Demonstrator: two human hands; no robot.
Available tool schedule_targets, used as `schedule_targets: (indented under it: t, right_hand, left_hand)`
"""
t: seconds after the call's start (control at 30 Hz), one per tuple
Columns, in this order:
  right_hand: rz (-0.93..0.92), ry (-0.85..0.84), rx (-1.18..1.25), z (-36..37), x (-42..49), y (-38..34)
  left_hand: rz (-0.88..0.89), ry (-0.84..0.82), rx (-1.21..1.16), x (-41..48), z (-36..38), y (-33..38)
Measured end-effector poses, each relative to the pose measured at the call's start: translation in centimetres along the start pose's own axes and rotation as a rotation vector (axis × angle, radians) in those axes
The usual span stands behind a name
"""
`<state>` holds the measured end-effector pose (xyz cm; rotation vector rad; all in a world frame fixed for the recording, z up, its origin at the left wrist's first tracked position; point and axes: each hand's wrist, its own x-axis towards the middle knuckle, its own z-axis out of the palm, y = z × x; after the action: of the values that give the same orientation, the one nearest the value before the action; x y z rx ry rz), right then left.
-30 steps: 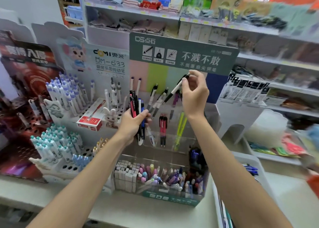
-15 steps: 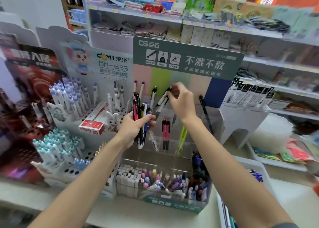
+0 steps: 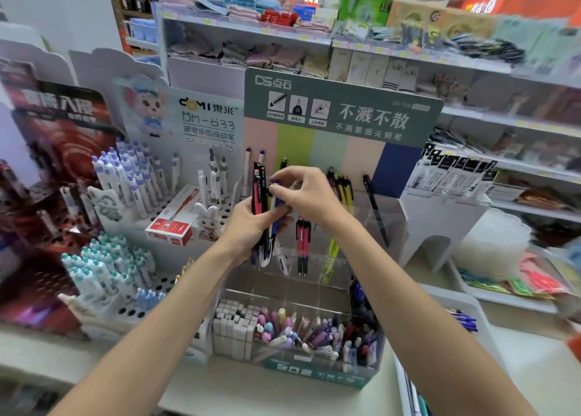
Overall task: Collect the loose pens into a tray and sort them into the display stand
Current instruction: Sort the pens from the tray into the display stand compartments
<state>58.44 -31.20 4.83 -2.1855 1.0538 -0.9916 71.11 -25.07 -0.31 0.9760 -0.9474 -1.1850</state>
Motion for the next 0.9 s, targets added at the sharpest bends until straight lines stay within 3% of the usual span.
schedule_targets:
  t: [0.4,0.67,0.77,0.9]
  right_hand:
    - [0.078,0.303,0.248,1.0,3.5,-1.3]
    - [0.190,0.703,0.456,0.0,5.4,-0.7]
    - [0.041,0.822,0.311,-0.1,5.3,-0.9]
    - [-0.211,0.701,0.007,1.4,5.7,-1.0]
  left_hand:
    - [0.013,0.027,0.032,0.4,-2.3,1.8]
    - [0.066,0.178,-0.063,0.4,-4.5,3.2]
    - [0.092,0.204,-0.069,0.2,-4.9,3.3]
    - [0.083,0.210,-0.071,0.4,-5.2,3.2]
